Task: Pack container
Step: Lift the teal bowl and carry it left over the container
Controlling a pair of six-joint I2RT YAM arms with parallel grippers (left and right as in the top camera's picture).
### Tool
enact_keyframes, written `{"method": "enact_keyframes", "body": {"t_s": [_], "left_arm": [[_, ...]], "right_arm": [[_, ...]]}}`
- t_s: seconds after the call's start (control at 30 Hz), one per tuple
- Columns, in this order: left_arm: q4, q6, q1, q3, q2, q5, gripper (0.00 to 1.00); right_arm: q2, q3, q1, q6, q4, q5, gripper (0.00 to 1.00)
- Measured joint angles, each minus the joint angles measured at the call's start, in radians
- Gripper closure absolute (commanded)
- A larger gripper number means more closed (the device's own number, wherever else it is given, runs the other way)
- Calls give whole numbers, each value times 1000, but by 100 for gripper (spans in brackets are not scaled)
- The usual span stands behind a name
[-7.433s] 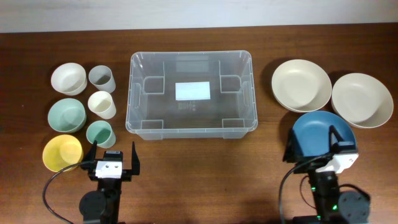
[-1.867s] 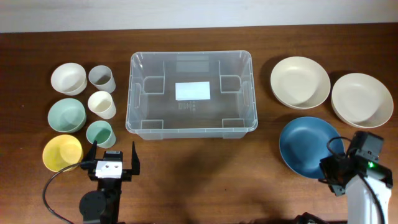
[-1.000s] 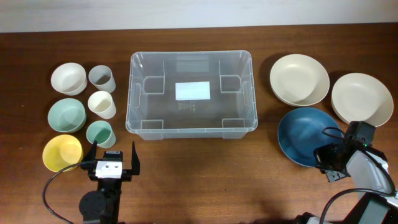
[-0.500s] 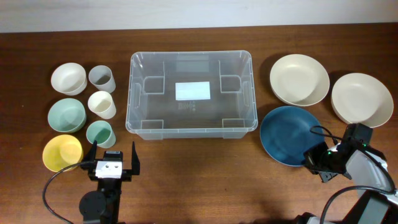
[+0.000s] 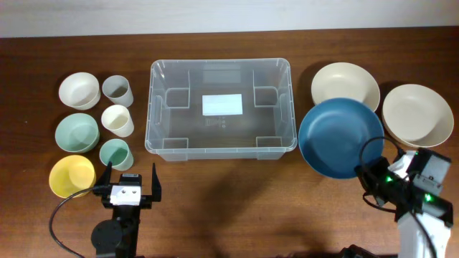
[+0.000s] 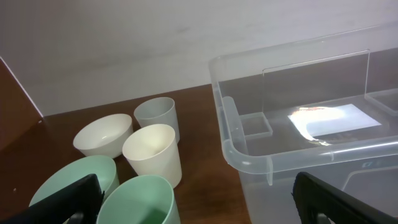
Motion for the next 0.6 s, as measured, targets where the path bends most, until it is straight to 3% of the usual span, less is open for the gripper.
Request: {"method": "enact_keyframes", "body": {"t_s": [0.17,0.33,0.6], "left_arm": [[0,0,0,0,0,0,0],[0,0,0,0,0,0,0],[0,0,0,0,0,0,0]], "right_arm": [[-171,37,0,46,-57,27,96],[-258,210,0,72,-119,85,96],[-266,332,27,184,76,-89,96]]}}
